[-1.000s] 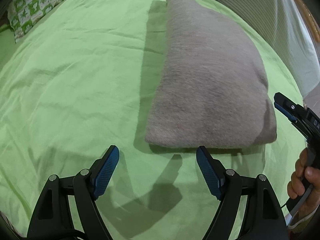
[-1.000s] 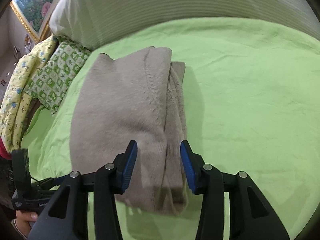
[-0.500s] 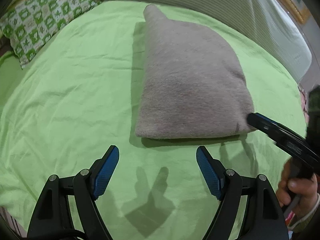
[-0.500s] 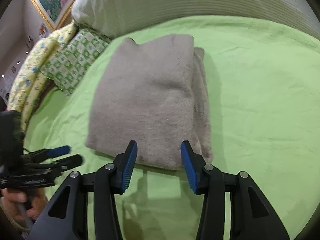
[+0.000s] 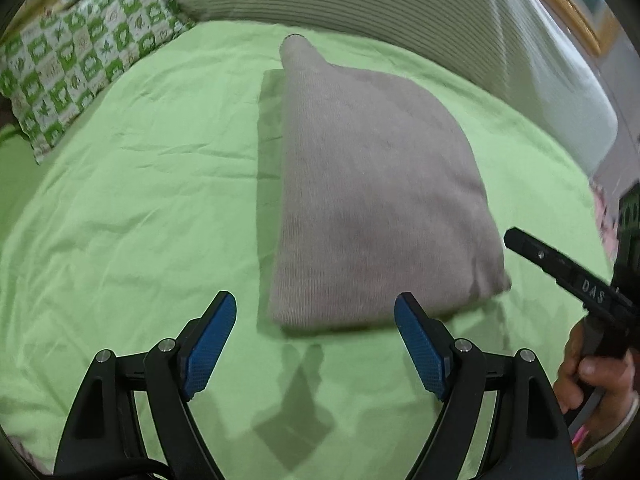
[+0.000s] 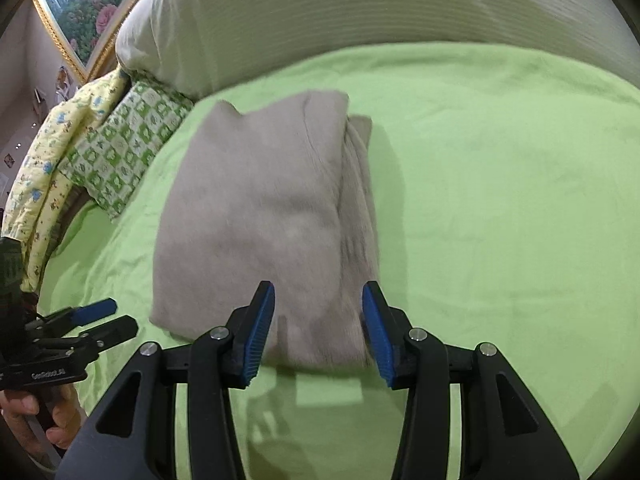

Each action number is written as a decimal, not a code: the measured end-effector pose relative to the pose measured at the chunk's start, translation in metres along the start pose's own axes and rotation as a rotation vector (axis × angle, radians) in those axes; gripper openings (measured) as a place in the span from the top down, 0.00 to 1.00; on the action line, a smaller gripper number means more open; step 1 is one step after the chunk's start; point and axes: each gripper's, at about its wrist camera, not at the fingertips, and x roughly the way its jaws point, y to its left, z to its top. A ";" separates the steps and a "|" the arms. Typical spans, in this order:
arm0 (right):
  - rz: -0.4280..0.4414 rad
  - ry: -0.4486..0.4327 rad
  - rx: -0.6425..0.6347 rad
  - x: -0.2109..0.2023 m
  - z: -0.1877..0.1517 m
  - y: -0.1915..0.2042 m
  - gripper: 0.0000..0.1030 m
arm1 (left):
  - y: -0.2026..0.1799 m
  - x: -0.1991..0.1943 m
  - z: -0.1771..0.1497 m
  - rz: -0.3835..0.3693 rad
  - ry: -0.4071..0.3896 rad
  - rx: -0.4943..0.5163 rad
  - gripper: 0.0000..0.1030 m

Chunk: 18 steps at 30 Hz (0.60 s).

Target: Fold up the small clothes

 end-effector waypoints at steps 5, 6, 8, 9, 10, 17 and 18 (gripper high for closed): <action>0.013 -0.015 0.014 0.012 0.028 0.001 0.54 | 0.016 0.016 0.044 -0.045 -0.005 -0.109 0.20; 0.009 -0.012 0.014 0.016 0.034 0.000 0.54 | 0.019 0.021 0.054 -0.044 -0.010 -0.122 0.20; 0.008 -0.008 0.018 0.025 0.044 -0.002 0.54 | 0.021 0.029 0.072 -0.028 -0.013 -0.136 0.20; 0.011 -0.008 0.019 0.027 0.047 -0.003 0.54 | 0.022 0.032 0.078 -0.024 -0.016 -0.141 0.20; 0.011 -0.008 0.020 0.031 0.050 -0.004 0.54 | 0.022 0.035 0.084 -0.021 -0.019 -0.144 0.20; -0.026 0.030 -0.013 0.063 0.069 -0.008 0.54 | 0.036 0.070 0.120 0.059 -0.026 -0.173 0.16; -0.029 0.040 -0.018 0.068 0.071 -0.009 0.54 | 0.037 0.076 0.123 0.070 -0.024 -0.171 0.14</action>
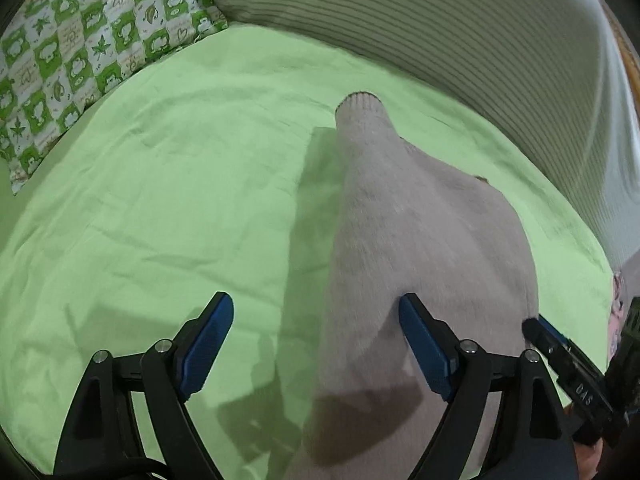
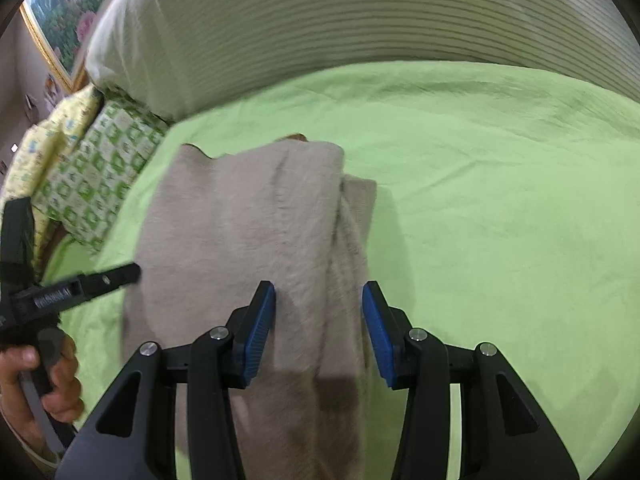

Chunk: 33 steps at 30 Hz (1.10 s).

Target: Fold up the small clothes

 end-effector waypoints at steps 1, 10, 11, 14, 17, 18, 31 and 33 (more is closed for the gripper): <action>-0.018 0.011 -0.011 0.005 0.001 0.000 0.52 | -0.001 0.004 0.001 0.018 0.001 0.008 0.14; -0.005 0.008 0.021 0.001 0.003 -0.006 0.45 | -0.003 0.004 -0.003 0.036 0.006 0.022 0.12; 0.000 0.002 0.026 -0.003 0.002 -0.007 0.45 | -0.001 0.000 -0.006 0.026 0.005 0.019 0.12; 0.038 -0.025 0.060 -0.022 -0.007 -0.008 0.43 | 0.000 -0.017 -0.019 0.001 -0.009 0.024 0.12; 0.067 -0.048 0.069 -0.043 -0.021 -0.004 0.43 | 0.000 -0.035 -0.038 -0.016 -0.025 0.051 0.12; 0.073 -0.058 0.068 -0.049 -0.025 -0.003 0.43 | 0.000 -0.042 -0.044 -0.030 -0.031 0.060 0.12; 0.019 -0.173 -0.063 -0.113 -0.094 0.041 0.24 | -0.009 -0.120 -0.138 -0.024 -0.120 0.206 0.08; 0.010 -0.201 -0.099 -0.121 -0.104 0.048 0.20 | -0.008 -0.132 -0.152 -0.012 -0.201 0.208 0.08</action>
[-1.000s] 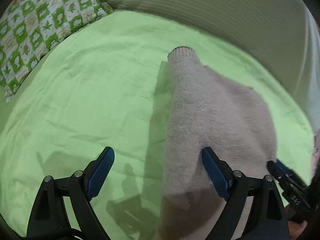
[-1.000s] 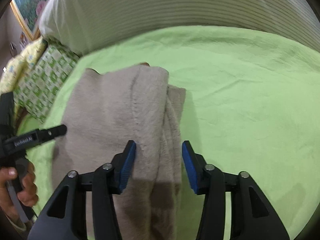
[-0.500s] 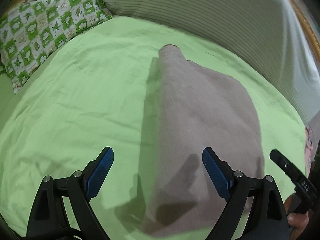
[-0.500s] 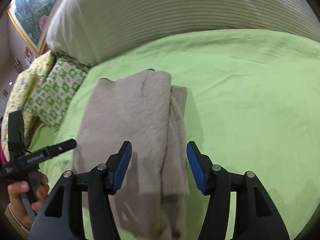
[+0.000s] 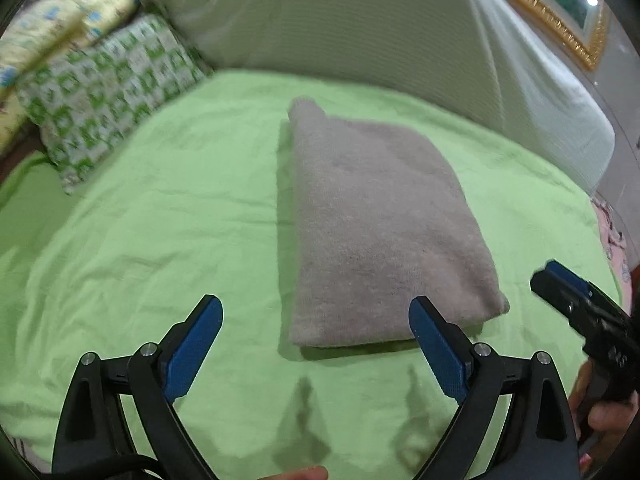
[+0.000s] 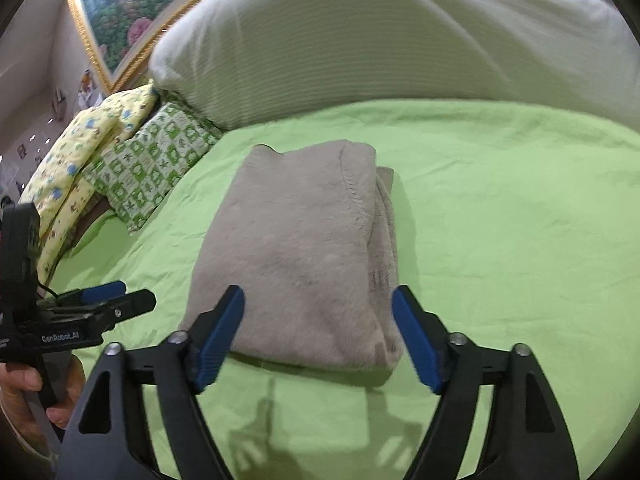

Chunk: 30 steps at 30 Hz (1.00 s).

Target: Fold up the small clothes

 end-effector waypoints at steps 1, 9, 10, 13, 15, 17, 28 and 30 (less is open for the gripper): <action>-0.009 -0.009 -0.021 -0.003 -0.003 0.005 0.16 | 0.000 -0.005 -0.003 -0.001 -0.033 0.007 0.08; -0.071 -0.031 -0.163 -0.019 -0.038 0.036 0.07 | 0.000 -0.017 -0.038 0.027 -0.049 0.048 0.07; -0.072 -0.031 -0.165 -0.021 -0.041 0.037 0.07 | 0.000 -0.019 -0.042 0.025 -0.051 0.046 0.07; -0.063 -0.037 -0.154 -0.023 -0.049 0.036 0.06 | 0.003 -0.021 -0.049 0.022 -0.067 0.042 0.07; -0.044 -0.029 -0.120 -0.020 -0.051 0.032 0.04 | 0.003 -0.017 -0.052 0.023 -0.059 0.040 0.07; -0.043 -0.022 -0.076 -0.016 -0.053 0.026 0.04 | 0.003 -0.011 -0.051 0.024 -0.033 0.038 0.07; -0.125 -0.028 -0.058 0.003 -0.051 0.014 0.03 | -0.004 0.010 -0.046 0.103 -0.033 0.027 0.07; -0.123 -0.027 -0.055 0.004 -0.051 0.013 0.03 | -0.007 0.012 -0.046 0.111 -0.028 0.037 0.07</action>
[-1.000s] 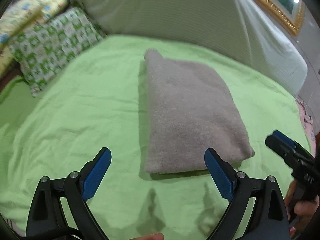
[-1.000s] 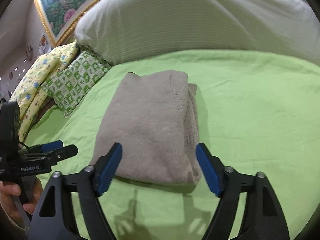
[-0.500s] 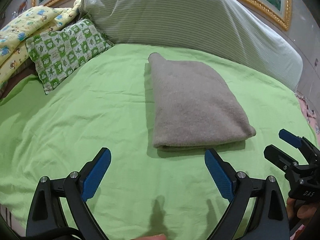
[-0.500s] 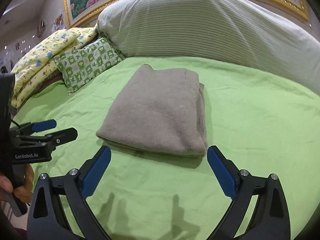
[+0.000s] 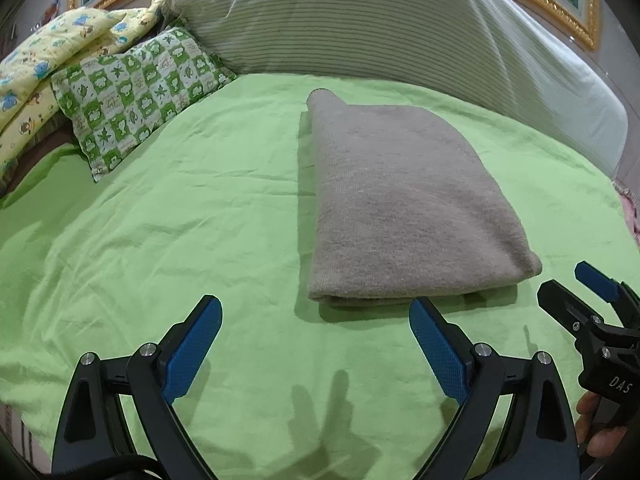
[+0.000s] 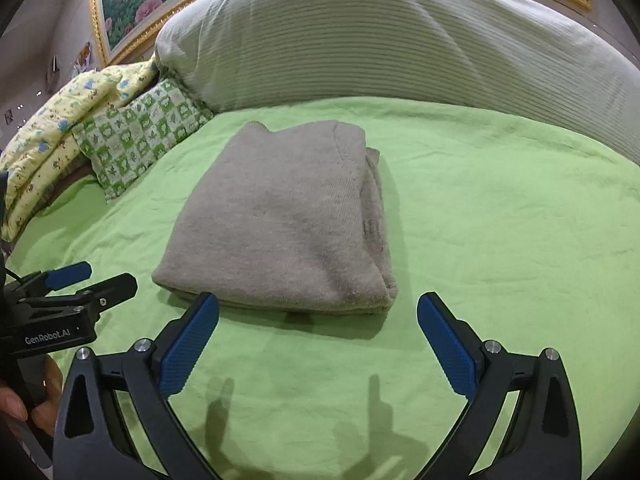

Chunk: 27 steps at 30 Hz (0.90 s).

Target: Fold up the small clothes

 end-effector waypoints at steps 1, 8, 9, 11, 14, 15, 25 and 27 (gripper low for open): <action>0.003 0.000 0.003 0.000 0.000 0.000 0.03 | -0.002 0.000 0.000 0.005 0.001 0.003 0.07; 0.005 0.000 -0.033 0.004 0.002 0.002 0.03 | -0.008 0.000 -0.001 0.024 -0.008 0.011 0.07; 0.005 -0.001 -0.038 0.005 0.003 0.003 0.03 | -0.008 0.000 -0.001 0.027 -0.010 0.013 0.07; 0.007 0.001 -0.046 0.006 0.003 0.003 0.03 | -0.009 0.000 -0.001 0.029 -0.014 0.016 0.07; 0.010 0.006 -0.044 0.008 0.004 0.002 0.03 | -0.009 0.000 -0.001 0.032 -0.015 0.020 0.07; 0.010 0.007 -0.041 0.009 0.004 0.001 0.03 | -0.009 0.000 -0.001 0.031 -0.015 0.020 0.07; 0.011 0.018 -0.041 0.010 0.002 0.005 0.03 | -0.006 0.004 0.000 0.030 0.003 0.009 0.07; 0.011 0.020 -0.049 0.010 0.000 0.006 0.03 | -0.006 0.005 0.000 0.030 0.004 0.007 0.07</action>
